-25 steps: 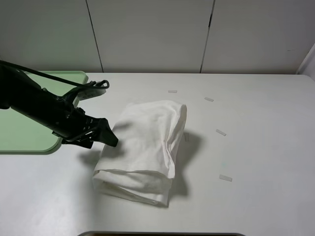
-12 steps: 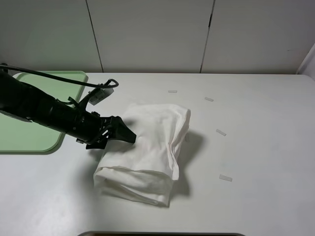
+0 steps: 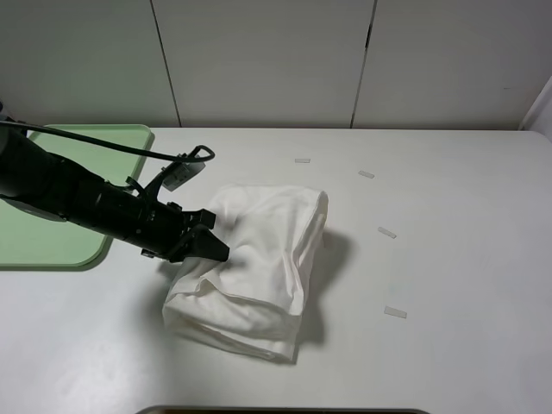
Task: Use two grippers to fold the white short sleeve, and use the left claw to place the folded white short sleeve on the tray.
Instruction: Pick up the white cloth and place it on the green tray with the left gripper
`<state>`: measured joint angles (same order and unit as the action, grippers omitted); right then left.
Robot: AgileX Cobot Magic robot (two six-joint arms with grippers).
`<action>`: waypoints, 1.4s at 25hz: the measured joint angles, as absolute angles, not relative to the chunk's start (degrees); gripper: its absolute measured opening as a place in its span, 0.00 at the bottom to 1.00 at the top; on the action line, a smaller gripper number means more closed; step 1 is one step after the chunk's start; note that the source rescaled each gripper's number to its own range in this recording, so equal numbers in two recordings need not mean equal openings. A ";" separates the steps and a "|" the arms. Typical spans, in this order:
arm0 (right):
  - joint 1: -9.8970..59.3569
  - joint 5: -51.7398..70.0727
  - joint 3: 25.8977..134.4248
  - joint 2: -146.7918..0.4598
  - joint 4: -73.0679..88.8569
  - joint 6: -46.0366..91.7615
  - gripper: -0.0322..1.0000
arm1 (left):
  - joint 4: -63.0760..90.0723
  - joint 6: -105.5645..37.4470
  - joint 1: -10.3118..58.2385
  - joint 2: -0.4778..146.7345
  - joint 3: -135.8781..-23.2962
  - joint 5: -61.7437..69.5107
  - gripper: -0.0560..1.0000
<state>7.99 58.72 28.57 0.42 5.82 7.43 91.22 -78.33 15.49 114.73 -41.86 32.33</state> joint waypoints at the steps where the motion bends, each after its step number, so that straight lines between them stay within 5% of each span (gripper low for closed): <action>1: 7.99 58.72 28.57 0.42 5.82 7.43 1.00 | 91.23 -78.39 15.49 114.73 -41.86 32.33 0.25; 4: 7.99 58.72 28.57 0.42 5.82 7.43 1.00 | 91.23 -78.39 15.49 114.73 -41.86 32.20 0.13; 9: 7.99 58.72 28.57 0.42 5.82 7.43 1.00 | 86.75 -78.39 15.49 112.74 -41.86 28.38 0.11; 21: 7.99 58.77 28.57 0.42 5.82 7.43 1.00 | 45.20 -65.69 9.00 98.66 -47.47 16.24 0.11; 35: 7.99 58.77 28.57 0.42 5.82 7.43 1.00 | 23.54 -54.43 -3.96 98.40 -49.61 3.55 0.11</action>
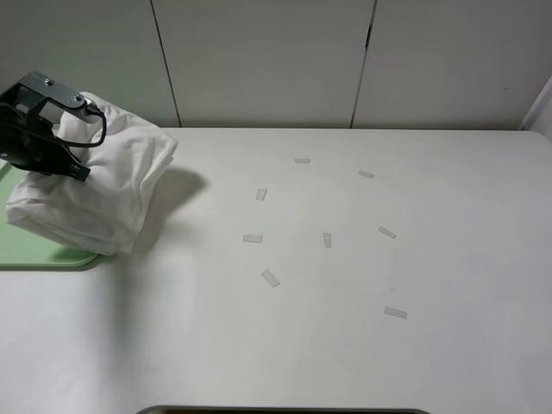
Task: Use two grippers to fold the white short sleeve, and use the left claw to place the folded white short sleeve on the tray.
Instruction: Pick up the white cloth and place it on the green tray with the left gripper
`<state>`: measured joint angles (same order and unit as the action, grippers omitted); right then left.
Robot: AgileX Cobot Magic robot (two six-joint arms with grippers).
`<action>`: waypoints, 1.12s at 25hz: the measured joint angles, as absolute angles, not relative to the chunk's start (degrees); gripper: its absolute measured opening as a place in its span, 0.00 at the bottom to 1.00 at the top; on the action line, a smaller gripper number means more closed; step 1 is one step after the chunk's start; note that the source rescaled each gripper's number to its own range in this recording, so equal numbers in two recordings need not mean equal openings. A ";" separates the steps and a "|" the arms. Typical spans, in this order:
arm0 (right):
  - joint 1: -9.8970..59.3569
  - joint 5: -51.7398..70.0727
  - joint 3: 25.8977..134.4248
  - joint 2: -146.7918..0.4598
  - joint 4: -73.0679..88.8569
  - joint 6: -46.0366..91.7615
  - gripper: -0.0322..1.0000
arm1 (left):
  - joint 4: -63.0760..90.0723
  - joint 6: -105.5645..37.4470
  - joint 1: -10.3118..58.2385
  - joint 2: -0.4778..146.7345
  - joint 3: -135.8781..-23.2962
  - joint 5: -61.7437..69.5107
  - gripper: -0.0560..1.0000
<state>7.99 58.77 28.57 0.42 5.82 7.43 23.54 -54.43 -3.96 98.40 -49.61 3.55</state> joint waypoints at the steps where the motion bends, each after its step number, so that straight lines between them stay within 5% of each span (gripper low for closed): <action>1: 7.99 58.77 28.57 0.42 5.82 7.43 1.00 | 23.54 -54.43 -4.47 98.46 -49.61 2.19 0.11; 28: 7.99 58.71 28.57 0.42 5.82 7.43 1.00 | 23.31 -65.00 -11.68 101.07 -49.61 -2.10 0.11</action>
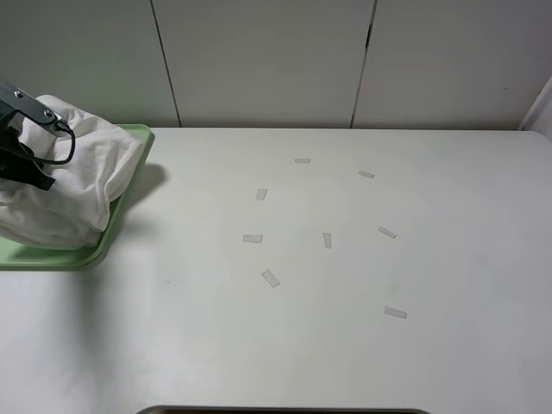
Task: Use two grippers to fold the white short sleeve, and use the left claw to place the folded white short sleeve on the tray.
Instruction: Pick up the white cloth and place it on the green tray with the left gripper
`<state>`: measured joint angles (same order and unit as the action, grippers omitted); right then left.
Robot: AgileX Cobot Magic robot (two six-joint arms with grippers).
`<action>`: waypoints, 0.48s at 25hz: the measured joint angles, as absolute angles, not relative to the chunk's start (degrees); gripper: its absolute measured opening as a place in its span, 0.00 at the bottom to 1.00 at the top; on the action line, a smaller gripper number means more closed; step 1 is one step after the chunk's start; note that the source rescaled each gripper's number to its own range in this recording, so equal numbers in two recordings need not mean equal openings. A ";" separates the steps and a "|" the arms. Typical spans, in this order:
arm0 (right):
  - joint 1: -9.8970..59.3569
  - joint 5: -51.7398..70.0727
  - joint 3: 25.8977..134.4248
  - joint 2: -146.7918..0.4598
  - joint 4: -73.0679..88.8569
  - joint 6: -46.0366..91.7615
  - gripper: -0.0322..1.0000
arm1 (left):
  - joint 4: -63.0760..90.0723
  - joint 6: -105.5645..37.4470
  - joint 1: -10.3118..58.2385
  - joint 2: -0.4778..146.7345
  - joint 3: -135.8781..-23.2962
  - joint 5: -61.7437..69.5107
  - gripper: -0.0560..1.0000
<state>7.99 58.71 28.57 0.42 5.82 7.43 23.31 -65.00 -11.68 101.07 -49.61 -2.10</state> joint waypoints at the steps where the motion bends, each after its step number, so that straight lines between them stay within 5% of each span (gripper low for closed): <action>1: 7.99 58.71 28.57 0.42 5.82 7.43 1.00 | 23.31 -65.06 -11.94 101.07 -49.61 -2.10 0.11; 5: 7.99 58.71 28.57 0.42 5.82 7.43 1.00 | 23.55 -65.06 -12.11 101.07 -49.61 -2.32 0.18; 8: 7.99 58.76 28.57 0.42 5.82 7.43 1.00 | 23.55 -64.92 -12.11 101.07 -49.61 -2.89 0.50; 10: 7.99 58.76 28.57 0.42 5.82 7.43 1.00 | 23.55 -64.70 -12.11 101.07 -49.61 -3.20 0.57; 12: 7.99 58.76 28.57 0.42 5.82 7.43 1.00 | 23.55 -61.80 -12.11 101.01 -49.61 -5.09 0.85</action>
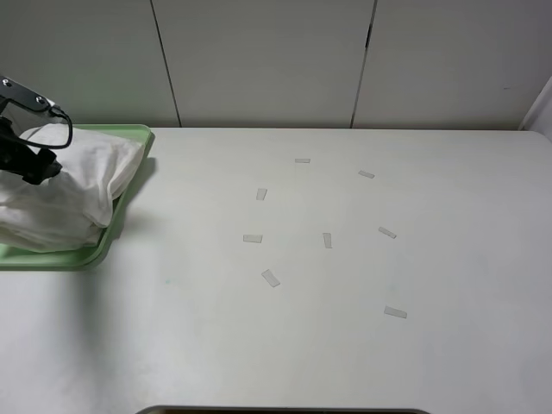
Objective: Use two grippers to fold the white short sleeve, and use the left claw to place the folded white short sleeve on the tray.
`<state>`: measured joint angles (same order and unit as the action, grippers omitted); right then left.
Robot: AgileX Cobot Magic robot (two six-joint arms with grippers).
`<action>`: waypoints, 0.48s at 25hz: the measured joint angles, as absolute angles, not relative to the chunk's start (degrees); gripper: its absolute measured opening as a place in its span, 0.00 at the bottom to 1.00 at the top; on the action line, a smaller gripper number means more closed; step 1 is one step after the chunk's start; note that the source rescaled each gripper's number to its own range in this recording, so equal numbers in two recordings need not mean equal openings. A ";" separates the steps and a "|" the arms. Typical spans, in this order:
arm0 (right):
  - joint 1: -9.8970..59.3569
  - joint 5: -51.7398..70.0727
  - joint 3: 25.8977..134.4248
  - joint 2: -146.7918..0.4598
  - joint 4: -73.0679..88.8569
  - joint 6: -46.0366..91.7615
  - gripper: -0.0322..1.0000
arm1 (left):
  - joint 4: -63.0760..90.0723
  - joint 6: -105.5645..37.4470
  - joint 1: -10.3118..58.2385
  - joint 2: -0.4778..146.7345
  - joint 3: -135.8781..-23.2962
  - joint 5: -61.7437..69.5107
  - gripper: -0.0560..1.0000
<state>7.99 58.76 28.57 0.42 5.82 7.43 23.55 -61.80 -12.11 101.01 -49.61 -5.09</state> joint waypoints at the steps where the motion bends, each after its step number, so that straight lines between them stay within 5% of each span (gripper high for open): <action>1: 7.99 58.76 28.57 0.42 5.82 7.43 1.00 | 23.55 -59.57 -12.11 100.73 -49.61 -6.08 0.91; 12: 7.99 58.76 28.57 0.42 5.82 7.43 1.00 | 23.55 -54.48 -12.11 88.70 -49.61 -5.17 1.00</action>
<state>7.99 58.76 28.57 0.42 5.82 7.43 23.55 -54.48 -12.11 88.70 -49.61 -5.17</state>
